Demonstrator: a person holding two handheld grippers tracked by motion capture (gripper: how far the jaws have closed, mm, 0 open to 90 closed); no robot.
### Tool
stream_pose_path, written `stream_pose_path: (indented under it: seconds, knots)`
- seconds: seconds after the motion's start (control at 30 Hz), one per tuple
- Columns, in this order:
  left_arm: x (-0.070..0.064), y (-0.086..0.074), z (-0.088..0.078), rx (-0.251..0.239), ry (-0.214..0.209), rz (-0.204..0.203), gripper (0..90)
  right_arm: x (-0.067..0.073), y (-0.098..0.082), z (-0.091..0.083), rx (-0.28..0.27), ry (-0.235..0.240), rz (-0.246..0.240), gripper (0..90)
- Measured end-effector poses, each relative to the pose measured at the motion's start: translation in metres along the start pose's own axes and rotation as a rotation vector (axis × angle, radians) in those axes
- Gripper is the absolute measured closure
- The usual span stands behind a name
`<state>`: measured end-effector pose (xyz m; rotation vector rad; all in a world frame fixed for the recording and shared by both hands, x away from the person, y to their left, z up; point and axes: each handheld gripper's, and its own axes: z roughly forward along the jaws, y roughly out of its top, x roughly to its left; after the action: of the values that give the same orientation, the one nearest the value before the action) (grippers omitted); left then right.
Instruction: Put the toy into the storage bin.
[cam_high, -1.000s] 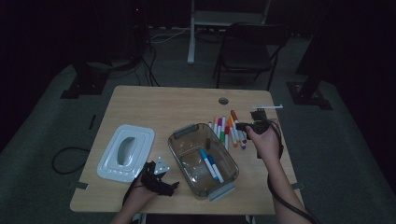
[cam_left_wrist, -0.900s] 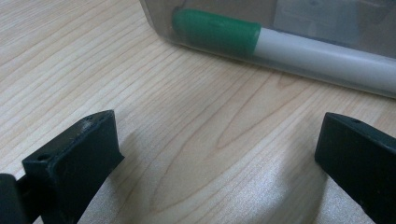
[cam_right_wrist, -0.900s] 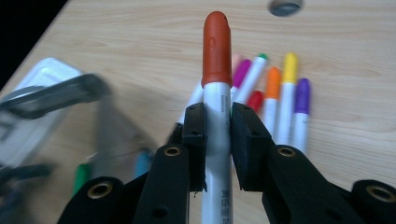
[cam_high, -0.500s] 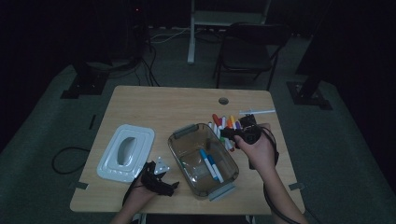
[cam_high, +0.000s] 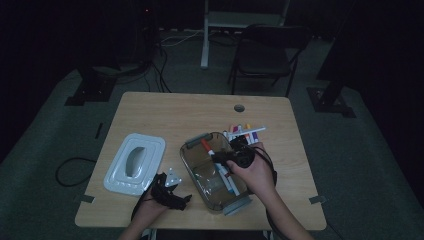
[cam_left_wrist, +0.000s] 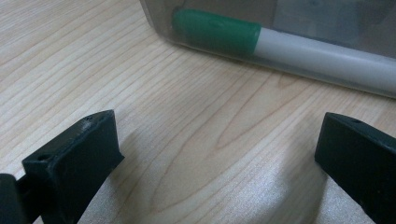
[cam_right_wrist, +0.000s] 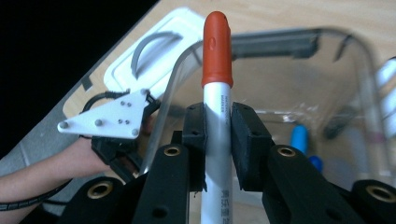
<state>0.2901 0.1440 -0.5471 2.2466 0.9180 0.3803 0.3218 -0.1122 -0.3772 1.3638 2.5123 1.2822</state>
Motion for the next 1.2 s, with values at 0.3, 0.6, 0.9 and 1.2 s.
stream_pose_path:
  seconds: [0.3, 0.6, 0.9, 1.2]
  knots:
    - [0.0, 0.0, 0.0, 0.0, 0.003, 0.004, 0.5, 0.011, -0.006, 0.038, 0.105, 0.021, 0.001, 76.6]
    - [0.0, 0.0, 0.0, 0.003, -0.002, 0.002, 0.5, 0.014, -0.008, 0.07, 0.246, 0.009, -0.009, 76.6]
    - [0.0, 0.0, 0.0, 0.002, -0.001, 0.002, 0.5, 0.008, -0.009, 0.096, 0.393, 0.003, -0.012, 76.6]
    - [0.0, 0.0, 0.0, 0.002, -0.001, 0.002, 0.5, 0.005, -0.013, 0.115, 0.482, -0.011, -0.012, 76.3]
